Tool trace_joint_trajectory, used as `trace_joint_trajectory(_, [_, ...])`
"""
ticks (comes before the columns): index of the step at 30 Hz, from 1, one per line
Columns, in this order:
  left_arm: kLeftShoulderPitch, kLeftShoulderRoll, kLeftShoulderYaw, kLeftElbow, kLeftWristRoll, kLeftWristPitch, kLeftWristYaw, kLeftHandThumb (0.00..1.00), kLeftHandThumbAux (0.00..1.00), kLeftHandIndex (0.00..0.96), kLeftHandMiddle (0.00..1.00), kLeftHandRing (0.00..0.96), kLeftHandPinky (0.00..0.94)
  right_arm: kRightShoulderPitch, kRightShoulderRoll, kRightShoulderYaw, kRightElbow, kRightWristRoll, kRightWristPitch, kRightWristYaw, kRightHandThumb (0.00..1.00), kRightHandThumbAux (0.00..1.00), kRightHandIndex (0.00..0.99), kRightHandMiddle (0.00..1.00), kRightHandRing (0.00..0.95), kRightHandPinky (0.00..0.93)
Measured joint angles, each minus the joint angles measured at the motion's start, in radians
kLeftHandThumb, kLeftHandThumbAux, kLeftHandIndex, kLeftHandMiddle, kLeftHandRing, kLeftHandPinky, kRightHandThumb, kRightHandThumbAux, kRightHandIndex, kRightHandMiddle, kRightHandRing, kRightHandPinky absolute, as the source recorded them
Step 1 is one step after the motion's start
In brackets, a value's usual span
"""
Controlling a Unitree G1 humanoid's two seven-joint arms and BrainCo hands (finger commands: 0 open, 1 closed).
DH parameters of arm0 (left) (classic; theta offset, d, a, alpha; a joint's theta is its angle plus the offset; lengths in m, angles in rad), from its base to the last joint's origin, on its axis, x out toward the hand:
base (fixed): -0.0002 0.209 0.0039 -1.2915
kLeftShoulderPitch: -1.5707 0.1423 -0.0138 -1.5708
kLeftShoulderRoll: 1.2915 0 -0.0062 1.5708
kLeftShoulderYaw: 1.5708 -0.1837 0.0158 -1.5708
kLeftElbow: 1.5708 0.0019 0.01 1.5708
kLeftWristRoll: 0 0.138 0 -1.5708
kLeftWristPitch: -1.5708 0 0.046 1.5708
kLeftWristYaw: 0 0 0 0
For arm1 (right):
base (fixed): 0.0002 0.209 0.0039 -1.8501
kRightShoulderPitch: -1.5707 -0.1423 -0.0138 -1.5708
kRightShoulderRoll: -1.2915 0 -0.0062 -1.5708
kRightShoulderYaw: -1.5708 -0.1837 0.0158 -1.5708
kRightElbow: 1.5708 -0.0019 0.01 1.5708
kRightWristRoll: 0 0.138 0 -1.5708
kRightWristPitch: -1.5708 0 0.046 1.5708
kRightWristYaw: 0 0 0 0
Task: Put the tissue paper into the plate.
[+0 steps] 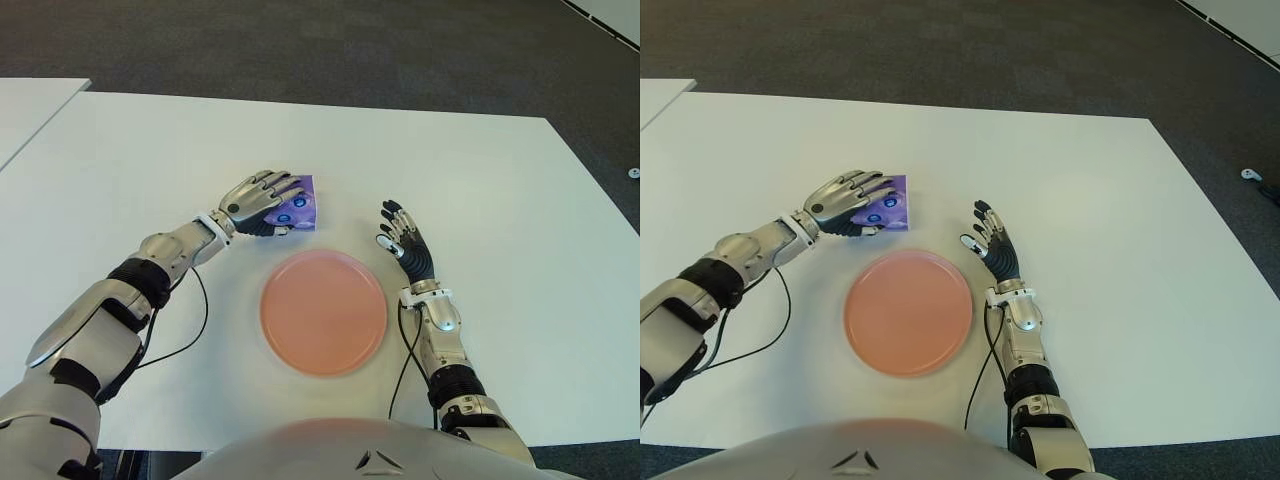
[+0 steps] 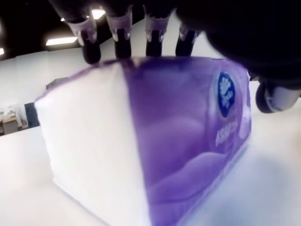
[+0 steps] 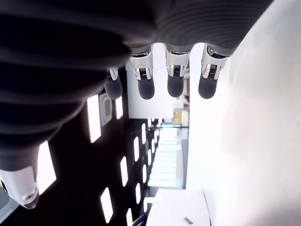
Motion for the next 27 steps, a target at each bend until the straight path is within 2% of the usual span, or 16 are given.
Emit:
trace_joint_trajectory(10, [0.026, 0.015, 0.036, -0.055, -0.032, -0.007, -0.073, 0.084, 0.281, 0.000, 0.000, 0.000, 0.000, 0.002, 0.000, 0.002, -0.002, 0.000, 0.001, 0.006, 0.000, 0.542, 0.000, 0.000, 0.000, 0.000])
trace_joint_trajectory(27, [0.028, 0.034, 0.071, -0.091, -0.026, 0.025, -0.077, 0.077, 0.268, 0.000, 0.000, 0.000, 0.000, 0.024, 0.006, 0.004, -0.042, 0.004, 0.020, 0.023, 0.000, 0.547, 0.000, 0.000, 0.000, 0.000])
